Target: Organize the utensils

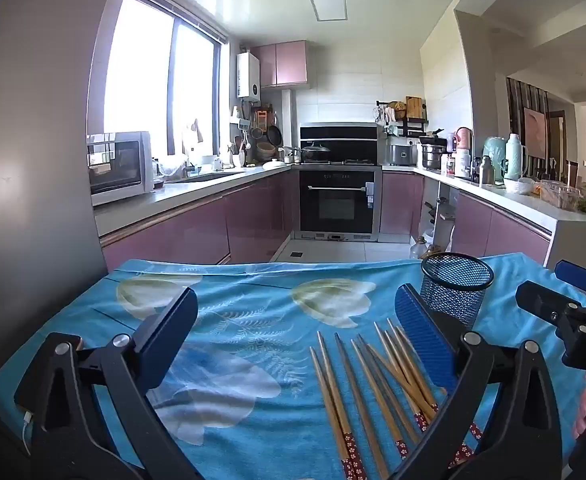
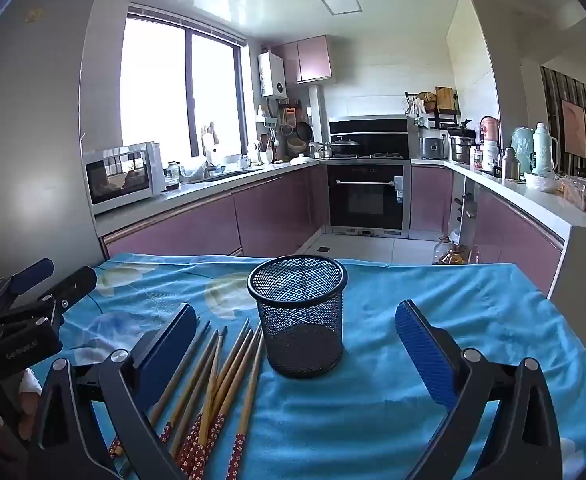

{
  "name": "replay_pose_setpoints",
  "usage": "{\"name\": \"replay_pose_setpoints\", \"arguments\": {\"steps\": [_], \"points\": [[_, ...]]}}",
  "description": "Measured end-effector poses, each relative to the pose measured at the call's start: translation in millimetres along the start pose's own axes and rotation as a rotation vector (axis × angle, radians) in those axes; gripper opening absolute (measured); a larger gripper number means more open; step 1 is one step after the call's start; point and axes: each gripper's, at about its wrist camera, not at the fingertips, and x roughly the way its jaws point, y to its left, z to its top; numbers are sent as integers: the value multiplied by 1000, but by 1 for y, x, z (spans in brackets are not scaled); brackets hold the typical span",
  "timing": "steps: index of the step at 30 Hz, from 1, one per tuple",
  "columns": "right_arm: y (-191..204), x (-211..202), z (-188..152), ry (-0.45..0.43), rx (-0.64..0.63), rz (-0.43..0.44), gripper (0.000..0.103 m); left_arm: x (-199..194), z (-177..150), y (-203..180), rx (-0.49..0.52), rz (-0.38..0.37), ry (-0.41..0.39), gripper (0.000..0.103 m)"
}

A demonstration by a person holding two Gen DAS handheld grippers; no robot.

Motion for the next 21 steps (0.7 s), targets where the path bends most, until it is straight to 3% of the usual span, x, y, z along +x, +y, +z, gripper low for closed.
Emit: {"name": "replay_pose_setpoints", "arguments": {"steps": [21], "points": [[1,-4,1,-13,2,0,96,-6,0,-1,-4,3,-4,97]]}}
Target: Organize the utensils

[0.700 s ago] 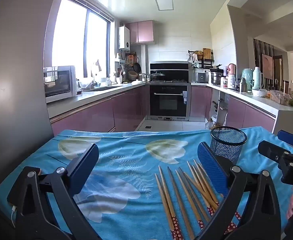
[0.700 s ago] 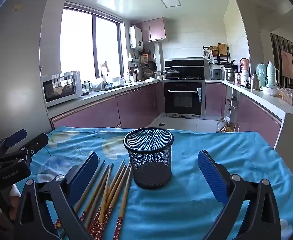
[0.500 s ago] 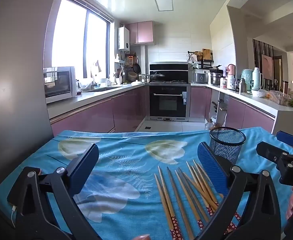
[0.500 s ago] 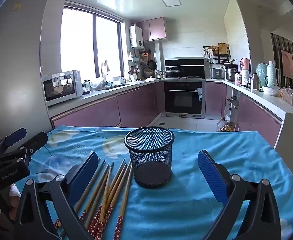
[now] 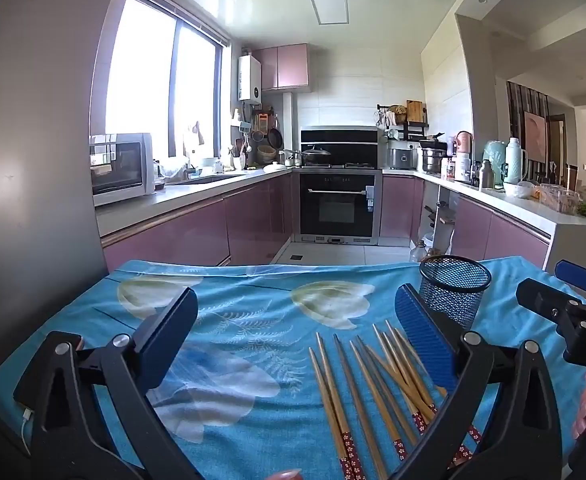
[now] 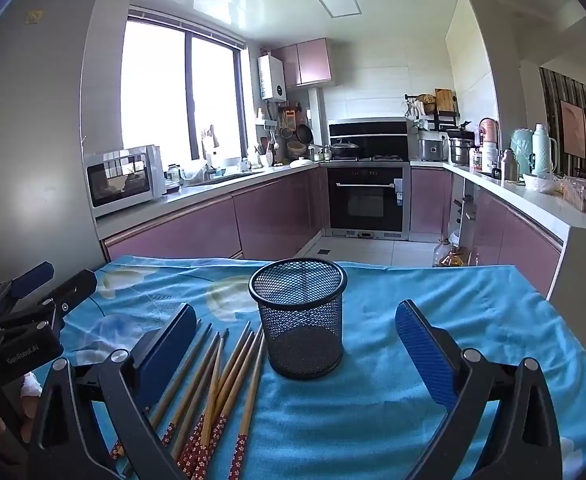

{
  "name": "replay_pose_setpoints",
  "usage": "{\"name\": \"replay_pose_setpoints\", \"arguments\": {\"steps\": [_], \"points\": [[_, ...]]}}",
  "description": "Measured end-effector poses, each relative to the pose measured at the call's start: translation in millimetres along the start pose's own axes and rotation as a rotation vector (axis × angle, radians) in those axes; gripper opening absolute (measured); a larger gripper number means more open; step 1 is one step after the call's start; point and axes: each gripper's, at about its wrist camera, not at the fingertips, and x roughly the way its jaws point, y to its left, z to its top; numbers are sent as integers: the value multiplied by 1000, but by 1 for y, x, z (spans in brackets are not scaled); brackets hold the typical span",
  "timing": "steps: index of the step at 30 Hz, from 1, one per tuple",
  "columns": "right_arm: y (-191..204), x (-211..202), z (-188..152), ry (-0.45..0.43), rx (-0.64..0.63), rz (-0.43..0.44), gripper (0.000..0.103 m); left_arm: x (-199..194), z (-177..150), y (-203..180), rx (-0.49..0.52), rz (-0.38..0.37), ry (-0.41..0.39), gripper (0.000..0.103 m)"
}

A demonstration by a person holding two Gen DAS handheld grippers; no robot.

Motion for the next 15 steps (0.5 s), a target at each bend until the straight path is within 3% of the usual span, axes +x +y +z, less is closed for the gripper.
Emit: {"name": "replay_pose_setpoints", "arguments": {"steps": [15], "points": [[1,-1,1,-6,-4,-1,96,2,0,4,-7,-2,-12,97]]}}
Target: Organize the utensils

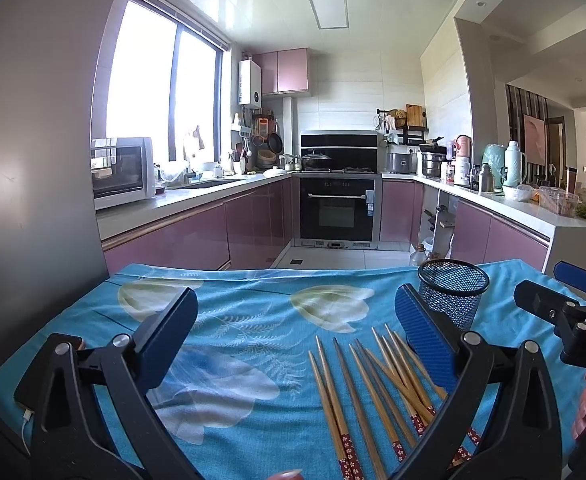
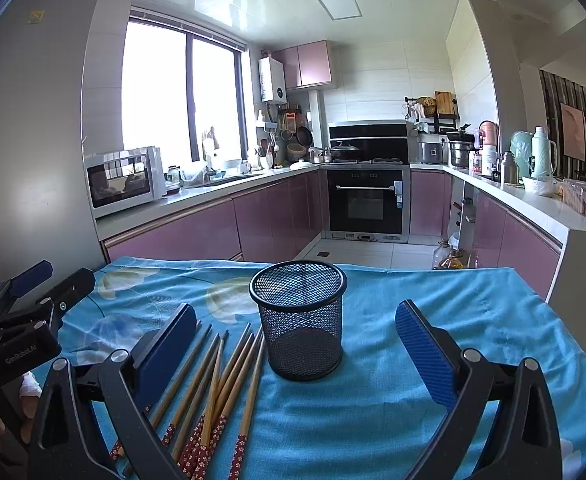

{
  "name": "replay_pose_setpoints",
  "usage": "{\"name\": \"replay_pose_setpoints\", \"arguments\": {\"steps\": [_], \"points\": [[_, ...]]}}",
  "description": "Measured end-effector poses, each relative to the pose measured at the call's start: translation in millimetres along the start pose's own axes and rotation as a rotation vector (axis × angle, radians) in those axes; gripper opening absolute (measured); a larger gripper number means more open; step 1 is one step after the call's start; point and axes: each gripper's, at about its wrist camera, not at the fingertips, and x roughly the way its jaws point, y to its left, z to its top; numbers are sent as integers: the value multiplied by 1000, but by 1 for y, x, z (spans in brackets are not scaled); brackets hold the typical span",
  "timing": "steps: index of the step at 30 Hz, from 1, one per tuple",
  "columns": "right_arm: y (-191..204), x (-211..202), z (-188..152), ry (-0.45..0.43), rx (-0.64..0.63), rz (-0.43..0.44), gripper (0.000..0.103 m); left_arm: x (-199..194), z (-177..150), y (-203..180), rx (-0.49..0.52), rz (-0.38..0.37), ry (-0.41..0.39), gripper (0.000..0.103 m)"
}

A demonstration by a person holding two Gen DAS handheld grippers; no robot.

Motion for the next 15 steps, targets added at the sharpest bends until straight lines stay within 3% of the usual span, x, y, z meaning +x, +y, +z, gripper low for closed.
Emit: {"name": "replay_pose_setpoints", "arguments": {"steps": [15], "points": [[-2,-3,2,-8,2,-4,96,3,-3,-1,-13,-22,7,97]]}}
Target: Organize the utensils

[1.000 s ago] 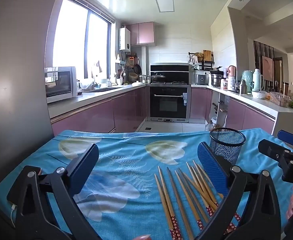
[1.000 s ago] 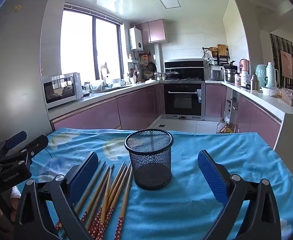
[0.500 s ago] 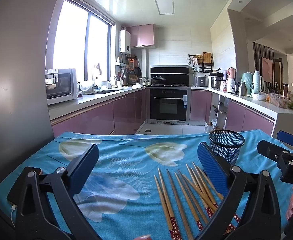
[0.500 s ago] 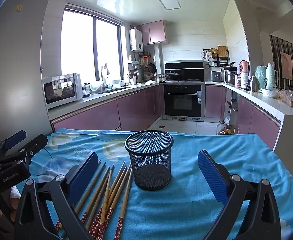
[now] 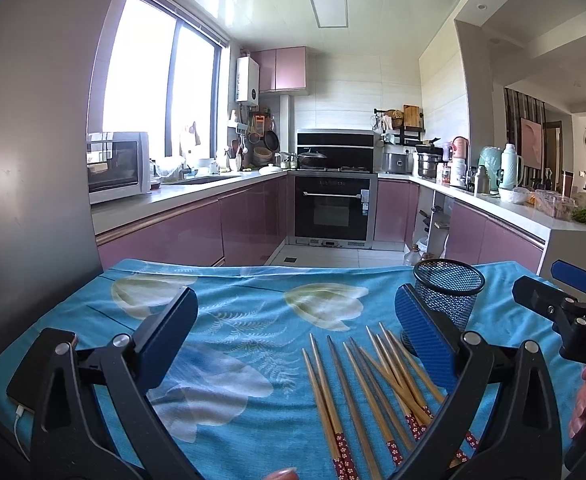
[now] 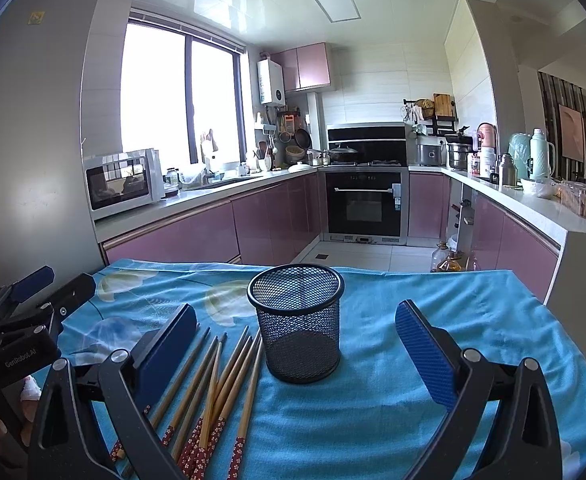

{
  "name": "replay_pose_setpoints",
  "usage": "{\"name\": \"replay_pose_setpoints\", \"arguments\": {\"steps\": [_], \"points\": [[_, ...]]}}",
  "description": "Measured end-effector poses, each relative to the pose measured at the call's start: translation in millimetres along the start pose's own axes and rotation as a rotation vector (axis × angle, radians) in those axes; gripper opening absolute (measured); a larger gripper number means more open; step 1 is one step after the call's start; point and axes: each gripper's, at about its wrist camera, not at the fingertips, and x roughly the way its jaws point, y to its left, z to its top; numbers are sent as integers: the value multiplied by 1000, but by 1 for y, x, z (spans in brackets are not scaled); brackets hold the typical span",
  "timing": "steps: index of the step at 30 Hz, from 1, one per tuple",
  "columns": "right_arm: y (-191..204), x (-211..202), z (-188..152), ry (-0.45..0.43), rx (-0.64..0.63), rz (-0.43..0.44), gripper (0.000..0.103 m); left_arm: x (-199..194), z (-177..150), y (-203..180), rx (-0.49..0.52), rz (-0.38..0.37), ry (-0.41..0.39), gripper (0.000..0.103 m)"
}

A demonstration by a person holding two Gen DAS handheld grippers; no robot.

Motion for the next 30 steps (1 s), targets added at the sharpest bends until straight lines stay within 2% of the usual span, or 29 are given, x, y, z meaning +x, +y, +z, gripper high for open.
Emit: {"name": "replay_pose_setpoints", "arguments": {"steps": [23,30], "points": [[3,1,1,-25,-32,-16,96,6,-6,0,-25,-42,-5,97],[3,2,1,-33,-39,-19,96,11,-8,2,-41,-55,19,97]]}}
